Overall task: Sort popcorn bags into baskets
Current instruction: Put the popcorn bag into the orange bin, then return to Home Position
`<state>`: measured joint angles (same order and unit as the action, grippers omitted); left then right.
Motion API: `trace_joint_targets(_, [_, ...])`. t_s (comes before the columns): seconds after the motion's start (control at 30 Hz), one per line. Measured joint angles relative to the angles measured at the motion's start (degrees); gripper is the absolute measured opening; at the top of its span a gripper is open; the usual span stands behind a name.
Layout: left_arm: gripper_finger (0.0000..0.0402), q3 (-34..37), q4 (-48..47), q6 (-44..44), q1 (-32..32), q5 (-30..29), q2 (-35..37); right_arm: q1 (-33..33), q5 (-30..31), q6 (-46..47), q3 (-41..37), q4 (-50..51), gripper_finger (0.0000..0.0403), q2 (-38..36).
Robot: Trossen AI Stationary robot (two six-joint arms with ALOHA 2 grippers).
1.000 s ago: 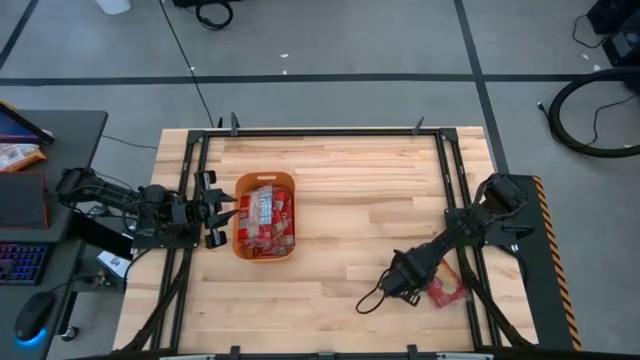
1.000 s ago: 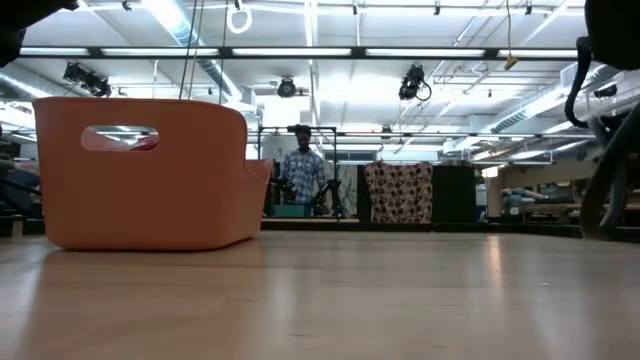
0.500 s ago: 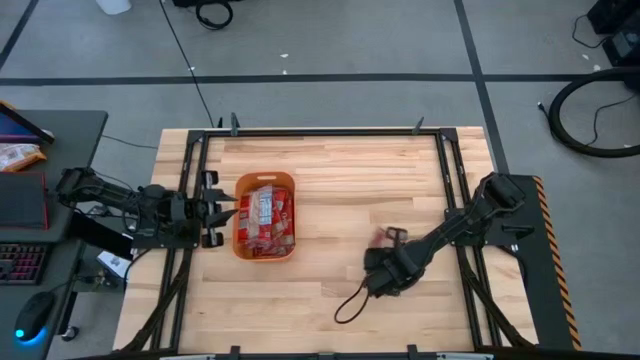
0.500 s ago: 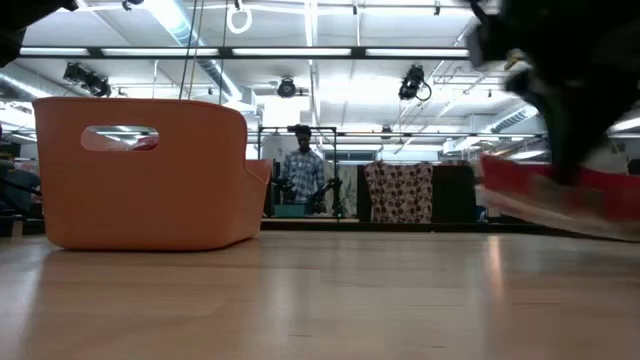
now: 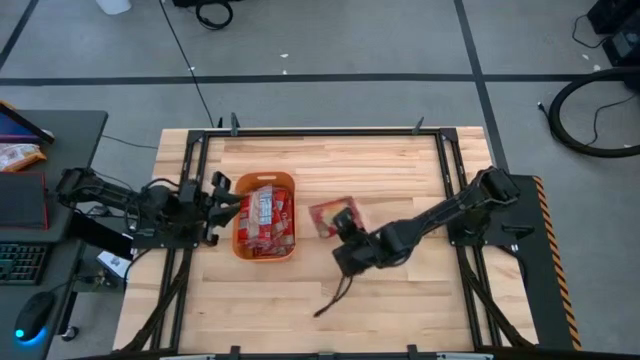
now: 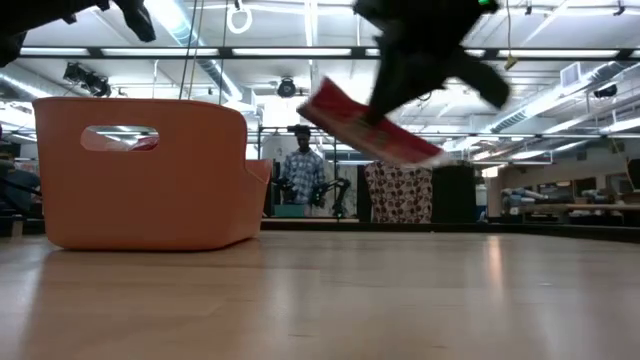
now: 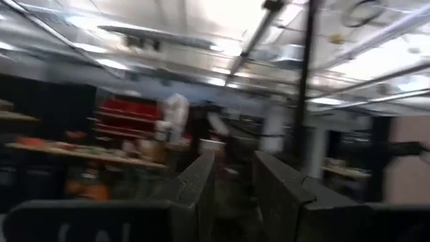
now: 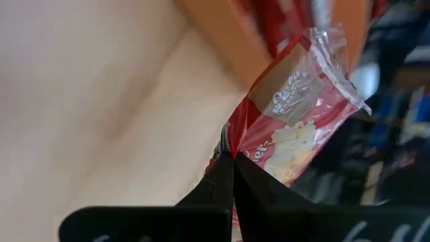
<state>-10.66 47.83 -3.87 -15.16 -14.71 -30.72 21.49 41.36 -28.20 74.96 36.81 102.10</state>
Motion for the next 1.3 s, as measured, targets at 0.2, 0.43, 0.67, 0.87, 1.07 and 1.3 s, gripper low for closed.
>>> trace_joint_targets(0.2, [0.0105, 0.0, -1.97, -5.17, -0.11, 8.78, -0.02, -6.16, -2.93, -23.39, 0.0, -16.18, 0.0008, 0.0])
trace_joint_targets(0.43, [0.0105, 0.0, -3.2, -10.02, -0.09, 9.06, 0.0, -12.02, -15.12, -40.49, 0.19, -36.14, 0.0008, 1.28])
trace_joint_targets(0.67, [0.0105, 0.0, -3.15, -12.3, -0.09, 9.05, 0.0, -14.75, -19.05, -58.17, 0.02, -51.06, 0.0008, 10.32])
trace_joint_targets(0.87, [0.0105, 0.0, -3.03, -13.5, -0.09, 9.04, -0.02, -16.1, -22.65, -65.21, 5.01, -55.89, 0.0009, 17.17])
trace_joint_targets(1.07, [0.0105, 0.0, -2.45, -13.48, -0.07, 9.04, -0.02, -16.37, -24.07, -63.36, 16.49, -46.5, 0.0017, 21.74])
trace_joint_targets(1.3, [0.0105, 0.0, -1.88, -13.43, -0.07, 9.02, 0.0, -16.93, -26.04, -59.07, 22.53, -38.02, 0.0085, 23.58])
